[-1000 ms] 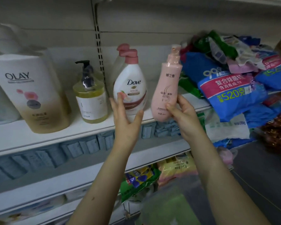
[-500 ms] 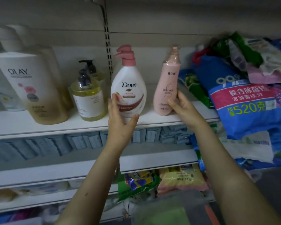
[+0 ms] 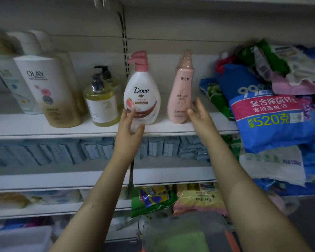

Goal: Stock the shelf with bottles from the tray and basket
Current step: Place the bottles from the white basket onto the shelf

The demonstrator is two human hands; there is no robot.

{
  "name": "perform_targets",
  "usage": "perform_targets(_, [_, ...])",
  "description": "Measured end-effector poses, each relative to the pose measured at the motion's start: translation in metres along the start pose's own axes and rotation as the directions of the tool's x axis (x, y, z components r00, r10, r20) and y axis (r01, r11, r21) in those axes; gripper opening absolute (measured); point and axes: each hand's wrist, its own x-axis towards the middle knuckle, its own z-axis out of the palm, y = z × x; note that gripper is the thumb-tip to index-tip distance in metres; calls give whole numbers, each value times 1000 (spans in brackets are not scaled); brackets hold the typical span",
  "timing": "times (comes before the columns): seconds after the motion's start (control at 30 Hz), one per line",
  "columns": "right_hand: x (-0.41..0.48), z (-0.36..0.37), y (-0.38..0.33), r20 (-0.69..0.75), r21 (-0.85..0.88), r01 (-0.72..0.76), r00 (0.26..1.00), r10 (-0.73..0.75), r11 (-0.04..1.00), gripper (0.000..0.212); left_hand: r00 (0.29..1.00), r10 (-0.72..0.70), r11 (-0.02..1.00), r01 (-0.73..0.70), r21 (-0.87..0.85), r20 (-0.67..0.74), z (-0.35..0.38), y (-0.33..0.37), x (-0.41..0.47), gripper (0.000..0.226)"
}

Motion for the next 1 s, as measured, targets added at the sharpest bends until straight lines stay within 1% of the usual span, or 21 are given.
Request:
perform_targets(0.07, [-24,4,4,-123,75,12,992,-2,997,62,1000,13,1000,-13,-3,-28,-3,9,-23,49])
perform_targets(0.13, [-54,9,10,-155,144,22,988,0,989,57,999,-16,998,14,-63,-40,-4,14,-48,43])
perform_targets(0.27, [-114,18,20,-99,227,12,995,10,974,39,991,-136,970,129,-205,-17,-2,21,-91,40])
perform_targets(0.37, [-151,30,21,-73,255,-27,996,47,967,29,977,-212,941,213,-262,31,-8,25,-111,37])
perform_targets(0.47, [-177,49,22,-57,280,-79,993,99,957,25,958,-279,911,283,-300,58,-26,15,-125,34])
perform_targets(0.53, [-193,69,24,-52,287,-106,991,126,952,24,946,-320,895,318,-314,45,-46,4,-141,32])
perform_targets(0.63, [-218,117,29,-11,288,-155,986,166,945,22,925,-379,872,355,-338,-4,-94,-18,-169,26])
perform_targets(0.77, [-260,211,33,52,299,-229,973,224,926,20,882,-467,830,412,-376,-63,-185,-49,-213,21])
perform_targets(0.83, [-285,262,34,74,320,-277,961,268,906,20,859,-506,815,443,-374,-84,-236,-62,-237,20])
perform_targets(1.0, [-344,376,30,199,334,-378,924,328,863,16,809,-560,807,484,-337,-179,-357,-86,-298,21])
